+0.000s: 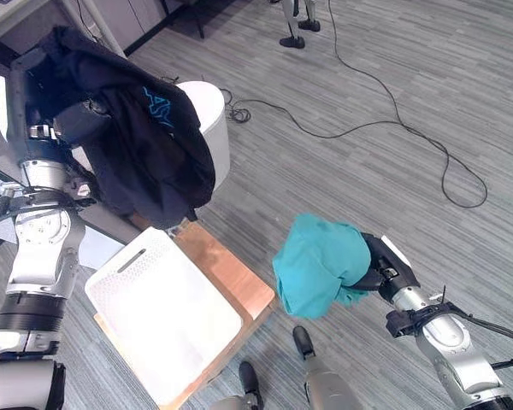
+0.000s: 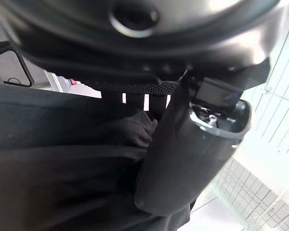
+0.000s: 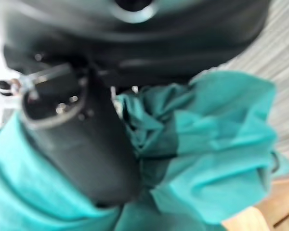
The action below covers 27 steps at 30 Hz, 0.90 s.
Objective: Pick up bed clothes into laundry basket.
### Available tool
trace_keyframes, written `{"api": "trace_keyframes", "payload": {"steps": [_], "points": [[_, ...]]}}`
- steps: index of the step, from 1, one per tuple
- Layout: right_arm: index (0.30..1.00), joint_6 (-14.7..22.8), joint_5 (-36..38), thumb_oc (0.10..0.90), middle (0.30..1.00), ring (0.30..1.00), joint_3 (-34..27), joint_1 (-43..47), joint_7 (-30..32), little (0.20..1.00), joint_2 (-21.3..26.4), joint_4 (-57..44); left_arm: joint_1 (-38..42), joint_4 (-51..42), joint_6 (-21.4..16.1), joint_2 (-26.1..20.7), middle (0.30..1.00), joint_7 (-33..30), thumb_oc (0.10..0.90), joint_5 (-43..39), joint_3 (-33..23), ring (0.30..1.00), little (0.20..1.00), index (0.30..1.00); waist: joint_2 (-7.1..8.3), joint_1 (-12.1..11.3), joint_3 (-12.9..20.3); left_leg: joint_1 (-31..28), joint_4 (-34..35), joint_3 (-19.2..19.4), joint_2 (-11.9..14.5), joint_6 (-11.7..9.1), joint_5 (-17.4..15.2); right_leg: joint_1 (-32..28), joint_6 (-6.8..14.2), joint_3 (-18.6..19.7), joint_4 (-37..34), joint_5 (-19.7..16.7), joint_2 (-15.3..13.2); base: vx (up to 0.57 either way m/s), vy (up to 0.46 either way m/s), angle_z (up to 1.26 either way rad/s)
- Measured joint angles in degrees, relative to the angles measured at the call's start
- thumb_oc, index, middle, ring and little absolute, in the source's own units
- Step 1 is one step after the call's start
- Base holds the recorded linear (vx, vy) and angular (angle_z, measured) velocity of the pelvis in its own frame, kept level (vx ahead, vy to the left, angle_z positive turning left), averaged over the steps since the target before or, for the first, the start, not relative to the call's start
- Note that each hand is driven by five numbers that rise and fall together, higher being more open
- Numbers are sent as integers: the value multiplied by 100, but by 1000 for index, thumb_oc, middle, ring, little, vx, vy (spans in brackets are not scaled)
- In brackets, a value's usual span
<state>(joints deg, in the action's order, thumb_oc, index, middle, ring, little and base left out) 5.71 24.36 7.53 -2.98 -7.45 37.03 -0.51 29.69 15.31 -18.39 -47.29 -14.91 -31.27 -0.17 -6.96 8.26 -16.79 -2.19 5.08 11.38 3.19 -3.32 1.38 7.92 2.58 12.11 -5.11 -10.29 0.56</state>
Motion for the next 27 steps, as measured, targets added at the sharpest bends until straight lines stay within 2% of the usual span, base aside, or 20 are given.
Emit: {"api": "trace_keyframes", "payload": {"steps": [3,6,8,10,13,15,19,22,24,27], "points": [[300,2,-2,400,300,300,-77,-90,8,300,-3,1,-221,-586,-7,-194,300,-47,400,231,-34,300,300,300,83,-76,-52,21,-1,18,0,0,0,22,-28,9,0,-20,2,1,5,-1],[300,0,-9,400,300,300,-122,-150,9,300,-8,-1,-325,-959,-5,-196,300,-44,400,350,-81,300,300,300,97,-158,-56,15,-2,25,-9,0,0,11,-27,5,2,-20,-10,0,0,0],[300,2,-56,400,300,300,-151,-135,-2,300,-75,-19,-768,-1427,-2,-188,300,-42,400,593,-462,300,300,300,109,-136,-63,-4,-2,42,-14,0,0,4,-24,15,2,-18,-13,1,2,-4],[300,1,-78,400,300,300,-307,-224,14,300,-125,-18,-1437,-2088,-75,86,300,-52,400,888,-990,300,300,300,109,-127,-63,-75,-2,43,-22,-1,1,-66,-21,1,2,11,-28,-4,3,3],[300,1,-132,400,300,300,-471,-240,30,300,-172,-9,-1689,-2394,-149,356,300,-53,400,1021,-1254,300,300,300,110,-275,-63,-83,-2,-6,-27,1,-1,-105,5,-44,1,41,-44,-7,-1,12],[300,1,-138,400,300,300,-477,-251,21,300,-171,-15,-1980,-2615,-155,551,300,-53,400,1121,-1470,300,300,300,110,-284,-63,-79,-1,-44,-28,9,-6,-112,14,-64,1,48,-50,-14,-8,8],[300,1,-193,400,300,300,-635,-339,15,300,-179,-50,-2915,-2916,-153,761,300,194,400,1136,-1704,300,300,300,101,-431,-57,-58,-2,-136,-35,18,-10,-107,31,-98,1,59,-64,-41,-9,6],[300,-2,-277,400,300,300,-742,-366,15,300,-179,-46,-3275,-2898,-118,914,300,369,400,1127,-1756,300,300,300,101,-498,-54,-42,-2,-167,-43,30,-5,-108,32,-121,3,58,-76,-15,-11,5],[300,-3,-310,400,300,300,-864,-375,31,300,-171,-38,-3416,-2893,-92,1394,300,558,400,1077,-1765,300,300,300,85,-478,-44,-40,0,-194,-52,33,-6,-117,32,-143,3,59,-89,-15,-4,6],[300,-6,-343,400,300,300,-872,-237,37,300,-36,-44,-3422,-2851,136,1436,300,828,400,896,-1493,300,300,300,85,-494,-44,-4,-3,-259,-48,49,23,-120,3,-226,4,37,-99,-33,-25,12]]}}
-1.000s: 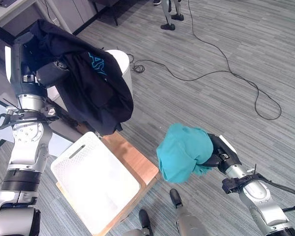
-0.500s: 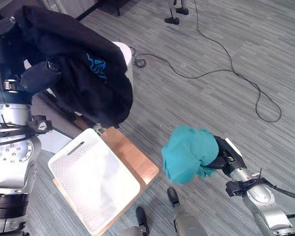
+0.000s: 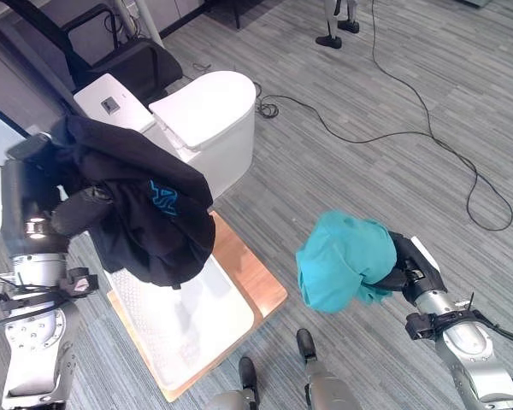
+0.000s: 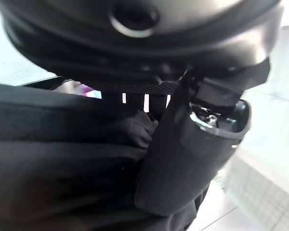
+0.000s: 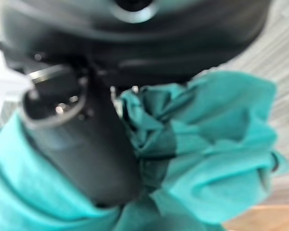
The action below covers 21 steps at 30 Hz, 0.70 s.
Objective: Pick up bed clothes into laundry basket.
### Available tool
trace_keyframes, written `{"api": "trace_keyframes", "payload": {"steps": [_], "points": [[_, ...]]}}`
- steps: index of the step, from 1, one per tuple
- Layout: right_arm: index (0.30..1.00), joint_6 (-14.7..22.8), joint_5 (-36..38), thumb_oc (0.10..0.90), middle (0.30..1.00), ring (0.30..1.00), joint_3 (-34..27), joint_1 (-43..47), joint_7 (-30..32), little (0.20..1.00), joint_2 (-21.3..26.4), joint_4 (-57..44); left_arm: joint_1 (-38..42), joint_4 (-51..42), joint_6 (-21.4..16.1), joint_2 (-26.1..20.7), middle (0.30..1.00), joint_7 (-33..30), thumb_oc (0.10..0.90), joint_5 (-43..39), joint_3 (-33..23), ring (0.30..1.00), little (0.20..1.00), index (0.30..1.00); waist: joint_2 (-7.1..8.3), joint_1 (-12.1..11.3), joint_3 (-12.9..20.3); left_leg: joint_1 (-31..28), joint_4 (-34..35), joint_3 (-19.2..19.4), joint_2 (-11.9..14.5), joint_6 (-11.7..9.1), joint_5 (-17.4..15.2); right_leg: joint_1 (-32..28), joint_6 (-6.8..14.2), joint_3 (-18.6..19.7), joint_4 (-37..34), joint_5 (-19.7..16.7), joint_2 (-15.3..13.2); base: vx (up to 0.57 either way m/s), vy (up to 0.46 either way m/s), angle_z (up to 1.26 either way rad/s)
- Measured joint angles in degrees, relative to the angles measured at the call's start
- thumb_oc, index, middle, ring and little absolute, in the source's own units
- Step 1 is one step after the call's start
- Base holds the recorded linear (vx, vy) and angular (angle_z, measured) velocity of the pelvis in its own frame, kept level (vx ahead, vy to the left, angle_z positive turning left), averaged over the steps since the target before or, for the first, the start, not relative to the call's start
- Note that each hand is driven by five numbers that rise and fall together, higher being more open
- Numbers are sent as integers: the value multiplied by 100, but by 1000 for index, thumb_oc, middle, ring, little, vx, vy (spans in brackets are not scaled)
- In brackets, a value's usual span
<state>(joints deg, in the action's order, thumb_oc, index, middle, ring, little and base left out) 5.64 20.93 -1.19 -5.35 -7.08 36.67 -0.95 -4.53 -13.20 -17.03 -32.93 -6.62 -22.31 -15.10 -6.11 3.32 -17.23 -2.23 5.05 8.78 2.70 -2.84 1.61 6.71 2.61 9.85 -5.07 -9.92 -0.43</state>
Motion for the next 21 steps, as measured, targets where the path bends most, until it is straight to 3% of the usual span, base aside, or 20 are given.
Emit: {"api": "trace_keyframes", "payload": {"steps": [3,11,18,21], "points": [[300,-8,-37,400,300,300,158,288,-18,300,270,-2,47,155,19,-16,300,150,400,-74,339,300,300,300,-15,0,10,-7,0,-10,1,-8,13,-9,-4,-16,0,-3,-2,-25,-28,3],[300,-8,-36,400,300,300,451,610,-36,300,282,-8,91,816,282,58,300,372,400,-244,891,300,300,300,-35,47,21,-10,0,-47,11,-25,36,-23,-13,-42,-1,-9,6,0,0,0],[300,-31,-60,400,300,300,362,205,-33,300,279,-34,-53,1072,377,892,300,312,400,-385,804,300,300,300,-37,39,20,51,3,-90,17,-24,35,-7,11,-85,-2,11,5,-6,-5,4],[300,-37,-61,400,300,300,145,17,-23,300,279,-39,-209,1080,379,1017,300,153,400,-479,770,300,300,300,-23,35,10,78,3,-133,23,-23,35,17,18,-114,-3,20,8,-8,-3,5]]}}
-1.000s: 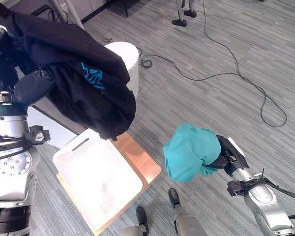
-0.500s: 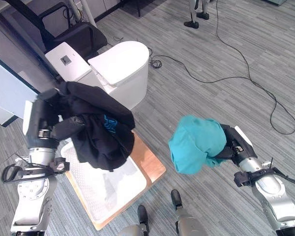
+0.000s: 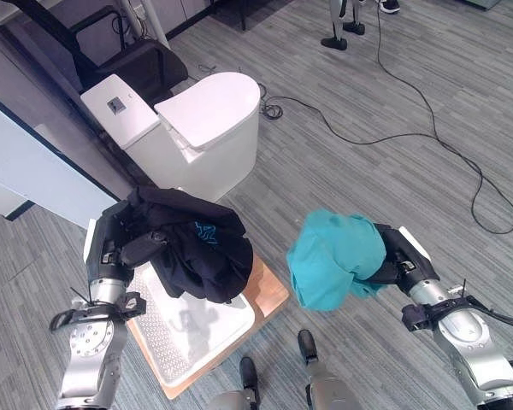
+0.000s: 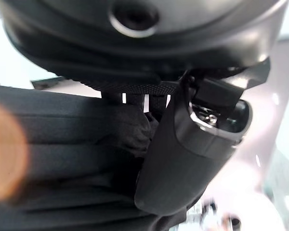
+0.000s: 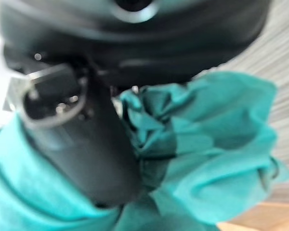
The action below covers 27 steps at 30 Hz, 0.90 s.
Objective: Pick up bed clothes into laundry basket.
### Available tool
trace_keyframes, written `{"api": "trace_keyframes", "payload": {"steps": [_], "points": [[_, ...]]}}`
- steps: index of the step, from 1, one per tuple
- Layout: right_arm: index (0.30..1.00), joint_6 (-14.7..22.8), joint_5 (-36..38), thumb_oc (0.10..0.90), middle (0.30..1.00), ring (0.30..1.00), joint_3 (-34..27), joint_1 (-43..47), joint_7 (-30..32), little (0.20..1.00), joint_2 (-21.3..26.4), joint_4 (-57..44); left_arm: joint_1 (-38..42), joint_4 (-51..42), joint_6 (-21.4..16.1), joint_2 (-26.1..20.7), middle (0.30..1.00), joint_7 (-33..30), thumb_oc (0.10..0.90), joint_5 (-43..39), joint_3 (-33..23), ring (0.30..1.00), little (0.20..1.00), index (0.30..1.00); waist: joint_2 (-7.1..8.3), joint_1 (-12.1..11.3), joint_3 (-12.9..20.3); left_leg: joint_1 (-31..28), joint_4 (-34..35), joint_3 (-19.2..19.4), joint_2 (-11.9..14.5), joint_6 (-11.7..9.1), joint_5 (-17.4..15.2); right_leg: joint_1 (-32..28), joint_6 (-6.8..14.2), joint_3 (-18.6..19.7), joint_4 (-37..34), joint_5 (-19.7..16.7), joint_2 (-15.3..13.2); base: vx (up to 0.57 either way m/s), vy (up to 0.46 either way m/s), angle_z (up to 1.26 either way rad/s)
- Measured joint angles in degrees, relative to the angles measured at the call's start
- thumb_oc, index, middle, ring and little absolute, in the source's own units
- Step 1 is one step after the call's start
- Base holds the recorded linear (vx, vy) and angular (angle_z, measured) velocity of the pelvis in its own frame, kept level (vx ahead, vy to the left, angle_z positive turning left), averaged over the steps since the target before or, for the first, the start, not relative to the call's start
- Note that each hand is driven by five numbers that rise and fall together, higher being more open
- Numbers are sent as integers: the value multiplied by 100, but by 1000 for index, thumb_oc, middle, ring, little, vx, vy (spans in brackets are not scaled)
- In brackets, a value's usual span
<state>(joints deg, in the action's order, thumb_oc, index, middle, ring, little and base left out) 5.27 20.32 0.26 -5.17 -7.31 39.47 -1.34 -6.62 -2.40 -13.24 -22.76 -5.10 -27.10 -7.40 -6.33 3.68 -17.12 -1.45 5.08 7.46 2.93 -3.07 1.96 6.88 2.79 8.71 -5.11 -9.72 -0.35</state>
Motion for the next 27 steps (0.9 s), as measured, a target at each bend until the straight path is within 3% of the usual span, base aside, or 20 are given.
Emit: {"api": "trace_keyframes", "payload": {"steps": [9,12,13,14,17,24,27], "points": [[300,-5,-29,400,300,300,-102,-35,22,300,-6,-19,-405,88,-2,194,300,-75,400,147,34,300,300,300,47,9,-30,73,1,-25,3,24,-17,28,-9,-37,0,25,1,-15,4,1],[300,-15,-105,400,300,300,156,105,20,300,-6,-21,-190,1087,157,324,300,-63,400,517,446,300,300,300,131,10,-82,103,-2,-15,10,15,-9,107,-40,-32,0,0,12,-33,-2,-3],[300,-47,-163,400,300,300,238,175,10,300,-23,-21,-109,1373,461,306,300,-42,400,737,580,300,300,300,232,29,-144,115,-2,-3,17,9,-4,129,-53,-20,0,-11,23,-12,5,-5],[300,-49,-163,400,300,300,249,186,14,300,-35,-23,-114,1477,533,309,300,-39,400,835,692,300,300,300,314,44,-194,136,-2,0,19,5,-1,150,-60,-15,0,-16,26,-3,2,-5],[300,-88,-192,400,300,300,286,240,24,300,-64,-23,95,2307,578,479,300,-25,400,933,872,300,300,300,429,35,-242,117,-3,142,11,15,-8,178,-57,89,0,-27,30,9,17,-15],[300,-88,-211,400,300,300,445,334,35,300,-82,-13,671,4526,690,744,300,-277,400,1050,480,300,300,300,455,175,-240,44,-2,300,11,34,-21,174,-48,260,0,-48,59,16,24,-13],[300,-88,-216,400,300,300,436,302,56,300,-80,-13,396,4010,770,732,300,-451,400,1159,329,300,300,300,459,184,-239,39,0,311,12,40,-27,176,-43,275,0,-52,67,5,10,-2]]}}
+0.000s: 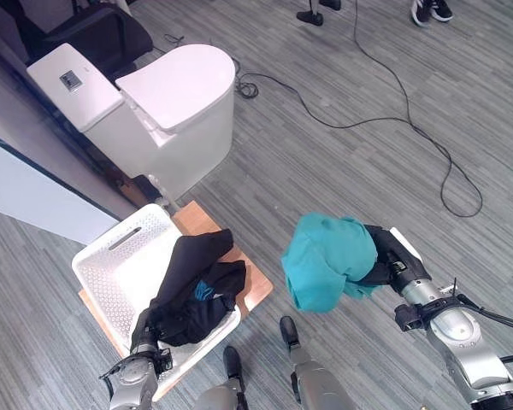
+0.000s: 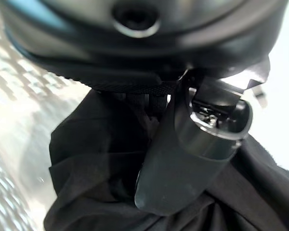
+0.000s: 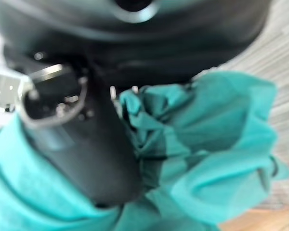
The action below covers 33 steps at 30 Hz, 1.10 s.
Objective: Pick up bed clothes into laundry basket.
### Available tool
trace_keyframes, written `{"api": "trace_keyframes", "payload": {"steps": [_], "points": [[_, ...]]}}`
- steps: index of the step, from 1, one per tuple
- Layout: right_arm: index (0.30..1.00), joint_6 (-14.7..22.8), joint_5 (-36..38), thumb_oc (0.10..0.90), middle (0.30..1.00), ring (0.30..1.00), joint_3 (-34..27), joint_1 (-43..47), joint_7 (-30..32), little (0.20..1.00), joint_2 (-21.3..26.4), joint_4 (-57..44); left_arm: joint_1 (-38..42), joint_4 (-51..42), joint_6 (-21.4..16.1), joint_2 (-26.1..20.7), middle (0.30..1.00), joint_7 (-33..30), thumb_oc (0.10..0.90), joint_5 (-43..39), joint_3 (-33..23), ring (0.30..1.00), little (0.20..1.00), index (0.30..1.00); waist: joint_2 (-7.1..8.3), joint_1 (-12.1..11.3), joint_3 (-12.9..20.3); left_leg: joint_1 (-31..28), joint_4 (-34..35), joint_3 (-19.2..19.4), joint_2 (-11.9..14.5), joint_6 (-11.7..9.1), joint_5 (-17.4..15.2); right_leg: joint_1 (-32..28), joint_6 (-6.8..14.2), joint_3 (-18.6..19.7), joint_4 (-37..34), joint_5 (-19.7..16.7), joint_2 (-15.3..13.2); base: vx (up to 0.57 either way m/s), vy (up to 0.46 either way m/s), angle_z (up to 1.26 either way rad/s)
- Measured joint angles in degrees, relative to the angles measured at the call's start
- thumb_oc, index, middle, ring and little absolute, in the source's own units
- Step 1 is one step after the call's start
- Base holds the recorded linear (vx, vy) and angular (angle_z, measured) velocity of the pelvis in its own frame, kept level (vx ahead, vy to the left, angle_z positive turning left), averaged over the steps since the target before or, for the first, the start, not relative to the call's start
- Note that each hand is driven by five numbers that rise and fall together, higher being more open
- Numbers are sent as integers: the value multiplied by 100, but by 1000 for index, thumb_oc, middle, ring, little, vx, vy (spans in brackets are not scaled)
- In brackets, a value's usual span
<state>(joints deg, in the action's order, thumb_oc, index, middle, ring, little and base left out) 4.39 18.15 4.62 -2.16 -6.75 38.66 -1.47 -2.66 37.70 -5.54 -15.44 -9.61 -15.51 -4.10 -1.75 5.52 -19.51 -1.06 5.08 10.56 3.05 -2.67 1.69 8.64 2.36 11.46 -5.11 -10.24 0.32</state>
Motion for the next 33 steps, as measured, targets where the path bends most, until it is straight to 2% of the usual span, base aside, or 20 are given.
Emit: {"api": "trace_keyframes", "payload": {"steps": [5,8,9,10,14,18,24,33], "points": [[300,0,-7,400,300,300,2,5,31,300,-3,-1,-129,-452,-53,-28,300,-63,400,-17,-441,300,300,300,23,-27,18,-7,6,29,1,3,-1,2,25,17,-1,-13,4,2,4,-1],[300,0,-8,400,300,300,-5,-13,90,300,-3,3,-151,-514,-48,-239,300,-429,400,-6,-951,300,300,300,74,-6,95,-15,2,123,14,6,-3,34,1,101,-1,-39,34,12,21,-14],[300,0,-8,400,300,300,-7,-12,91,300,-3,2,-149,-515,-49,-276,756,-504,704,-5,-1017,756,756,756,74,-7,100,-20,1,126,16,6,-4,35,-8,114,0,-45,39,4,11,-9],[300,0,-8,400,300,300,-7,-11,91,300,-3,2,-149,-522,-49,-323,900,-552,800,-3,-1051,900,900,900,70,-6,103,-24,0,132,16,6,-3,35,-24,120,-1,-57,40,6,10,-5],[300,0,-8,400,300,300,-4,-8,90,300,-3,2,-142,-622,-50,-414,900,-651,800,-19,-1076,900,900,900,62,-23,108,-25,-1,136,15,5,-3,35,-46,123,0,-75,40,0,0,0],[300,0,-7,400,300,300,0,51,86,300,-2,-4,-137,-1189,-63,-395,900,-641,800,-302,-999,900,900,900,54,-52,115,-34,-2,135,16,-1,2,27,-51,124,0,-93,40,0,0,0],[300,0,-7,400,300,300,-7,99,84,300,0,-7,-1,-1690,-194,-465,900,-579,800,-271,-942,900,900,900,-60,-39,216,-44,0,141,15,-2,3,19,-48,133,0,-97,40,0,0,0],[300,-2,-6,400,300,300,-81,70,79,300,0,-7,37,-2804,-285,-778,900,-576,800,-63,-968,900,900,900,-115,-28,249,-64,-1,136,14,-12,11,-3,-53,130,0,-106,40,0,0,0]]}}
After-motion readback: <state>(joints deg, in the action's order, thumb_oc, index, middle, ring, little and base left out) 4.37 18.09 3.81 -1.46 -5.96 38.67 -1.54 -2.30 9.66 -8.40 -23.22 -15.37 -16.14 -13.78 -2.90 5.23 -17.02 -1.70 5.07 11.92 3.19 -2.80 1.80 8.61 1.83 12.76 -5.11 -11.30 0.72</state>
